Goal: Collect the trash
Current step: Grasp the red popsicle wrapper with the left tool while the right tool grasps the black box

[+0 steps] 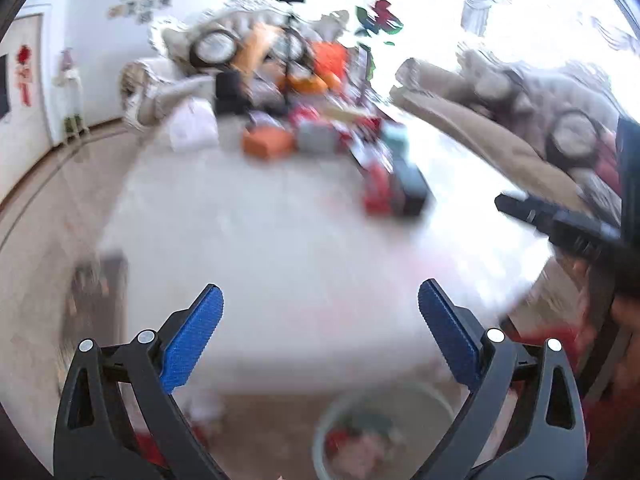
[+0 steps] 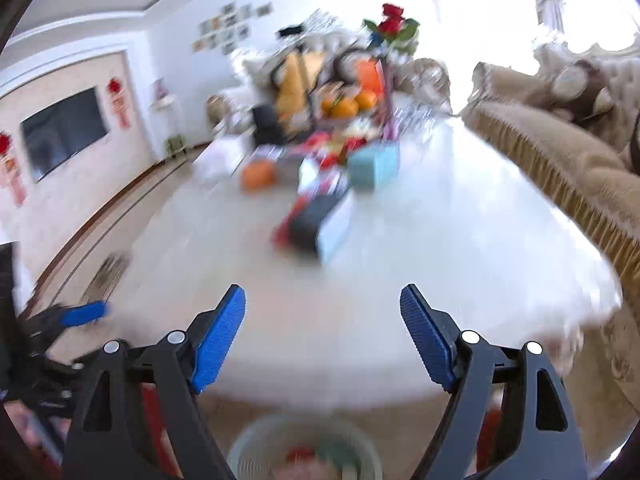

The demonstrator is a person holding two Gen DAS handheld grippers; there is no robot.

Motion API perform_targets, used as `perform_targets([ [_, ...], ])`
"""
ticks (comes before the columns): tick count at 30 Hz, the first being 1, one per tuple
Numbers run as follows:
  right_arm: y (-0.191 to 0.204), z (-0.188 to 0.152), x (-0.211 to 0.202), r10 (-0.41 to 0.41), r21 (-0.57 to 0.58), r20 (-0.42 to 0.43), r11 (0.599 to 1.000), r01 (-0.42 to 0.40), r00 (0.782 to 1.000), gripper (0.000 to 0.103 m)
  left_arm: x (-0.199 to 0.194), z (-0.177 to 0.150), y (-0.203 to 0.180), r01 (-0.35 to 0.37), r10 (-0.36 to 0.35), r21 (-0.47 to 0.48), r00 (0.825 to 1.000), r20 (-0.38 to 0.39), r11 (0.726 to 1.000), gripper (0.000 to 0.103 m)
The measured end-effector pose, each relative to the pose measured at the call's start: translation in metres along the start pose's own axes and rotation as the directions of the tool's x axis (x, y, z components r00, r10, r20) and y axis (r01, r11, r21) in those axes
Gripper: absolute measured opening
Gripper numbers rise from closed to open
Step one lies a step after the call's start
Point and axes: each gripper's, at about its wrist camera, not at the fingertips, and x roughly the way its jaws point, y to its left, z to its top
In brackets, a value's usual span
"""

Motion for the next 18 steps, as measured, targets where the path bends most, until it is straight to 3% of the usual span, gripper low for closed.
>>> perform_targets([
  [4, 0.015, 0.032, 0.072, -0.007, 0.021, -0.073, 1.0, 0.008, 0.997, 0.076, 0.04, 0.044, 0.013, -0.024, 0.024, -0.015, 1.0, 0.002, 1.0, 0.095],
  [6, 0.01, 0.039, 0.093, -0.034, 0.012, -0.092, 0.999, 0.035, 0.995, 0.076, 0.059, 0.058, 0.018, -0.062, 0.062, -0.02, 0.998, -0.011, 0.998, 0.095],
  [8, 0.014, 0.043, 0.108, -0.087, -0.017, -0.101, 0.996, 0.085, 0.991, 0.076, 0.075, 0.068, 0.023, -0.056, 0.056, -0.044, 0.998, -0.02, 0.997, 0.095],
  [13, 0.01, 0.038, 0.124, -0.106, -0.074, -0.197, 0.993, 0.093, 0.975, 0.077, 0.102, 0.086, 0.034, 0.027, -0.03, -0.091, 0.999, -0.04, 0.996, 0.095],
  [15, 0.0, 0.035, 0.118, -0.089, -0.086, -0.201, 0.994, 0.073, 0.976, 0.078, 0.115, 0.091, 0.027, 0.048, -0.052, -0.079, 0.997, -0.056, 0.996, 0.095],
  [18, -0.027, 0.035, 0.106, -0.146, -0.12, -0.191, 0.985, 0.124, 0.971, 0.078, 0.138, 0.098, 0.005, 0.083, -0.085, -0.031, 0.992, -0.091, 0.996, 0.095],
])
